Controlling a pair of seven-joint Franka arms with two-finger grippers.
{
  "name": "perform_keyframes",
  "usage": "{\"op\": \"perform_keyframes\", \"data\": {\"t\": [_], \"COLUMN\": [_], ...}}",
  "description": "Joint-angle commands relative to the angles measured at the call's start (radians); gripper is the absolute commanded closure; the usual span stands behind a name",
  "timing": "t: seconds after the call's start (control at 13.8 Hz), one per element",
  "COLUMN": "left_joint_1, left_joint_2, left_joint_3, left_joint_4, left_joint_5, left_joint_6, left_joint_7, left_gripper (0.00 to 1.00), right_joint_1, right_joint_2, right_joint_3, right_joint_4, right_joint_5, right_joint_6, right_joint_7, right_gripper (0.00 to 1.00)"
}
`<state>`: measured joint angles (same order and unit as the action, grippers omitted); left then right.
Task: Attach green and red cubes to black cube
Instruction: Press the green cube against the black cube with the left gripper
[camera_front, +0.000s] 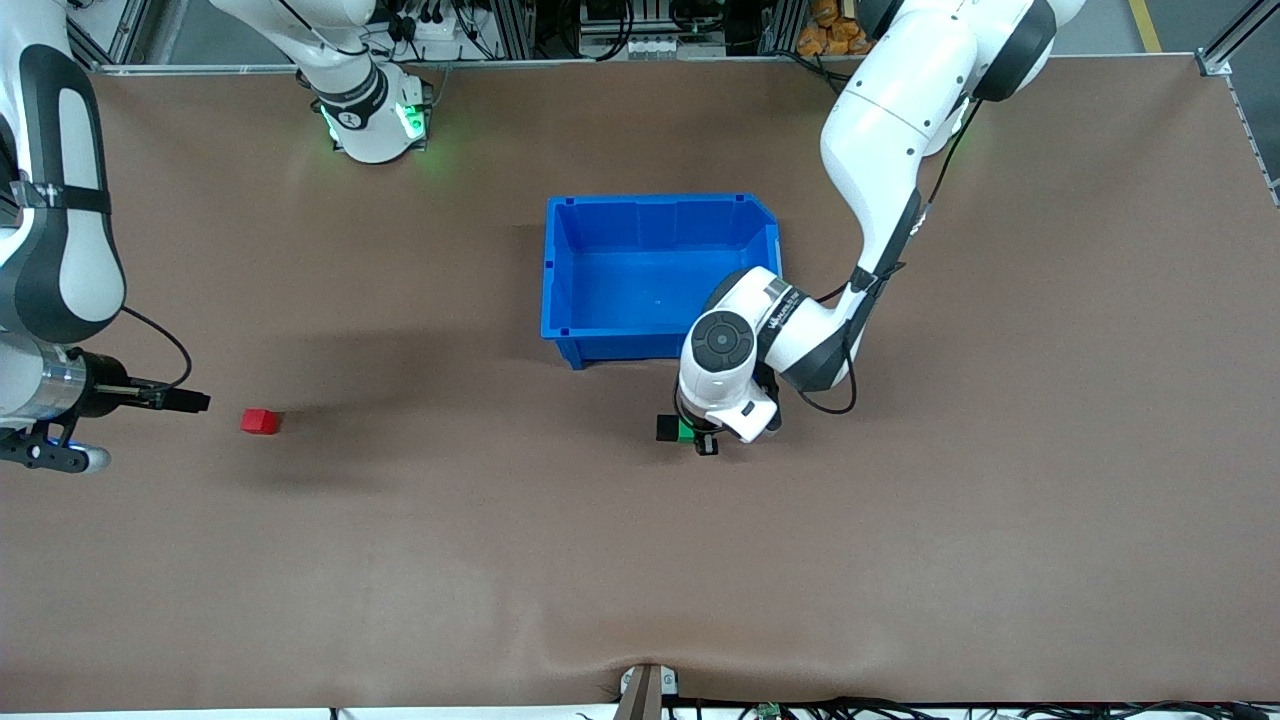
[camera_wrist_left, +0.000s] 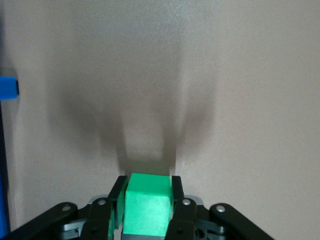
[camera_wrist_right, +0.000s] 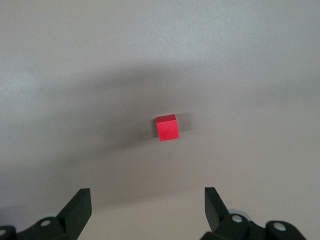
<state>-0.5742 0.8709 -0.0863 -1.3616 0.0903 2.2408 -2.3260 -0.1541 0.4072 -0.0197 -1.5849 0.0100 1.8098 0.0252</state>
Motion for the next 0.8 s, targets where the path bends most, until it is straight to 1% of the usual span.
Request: {"op": "perform_keyframes", "data": {"t": [0.0,0.73], "left_joint_1": [-0.016,-0.006], "left_joint_2": [0.022,0.030], "left_joint_3": [0.016,0.016], "left_joint_4": [0.030,0.056], "left_joint_5": [-0.020,-0.021], "left_joint_6": [-0.027,-0.007], "left_joint_7": [-0.016,-0.015], "left_gripper": [1.00,1.00], "right_joint_1": [-0.021,-0.027], "right_joint_2": [0.013,0.051], "right_joint_3": [0.017,0.017], "right_joint_4": [-0.001,-0.001], "right_joint_5": [-0.005,-0.005], "right_joint_6": [0.020,0.060], "right_joint_7": [-0.010,-0.010], "right_gripper": [0.00,0.00]}}
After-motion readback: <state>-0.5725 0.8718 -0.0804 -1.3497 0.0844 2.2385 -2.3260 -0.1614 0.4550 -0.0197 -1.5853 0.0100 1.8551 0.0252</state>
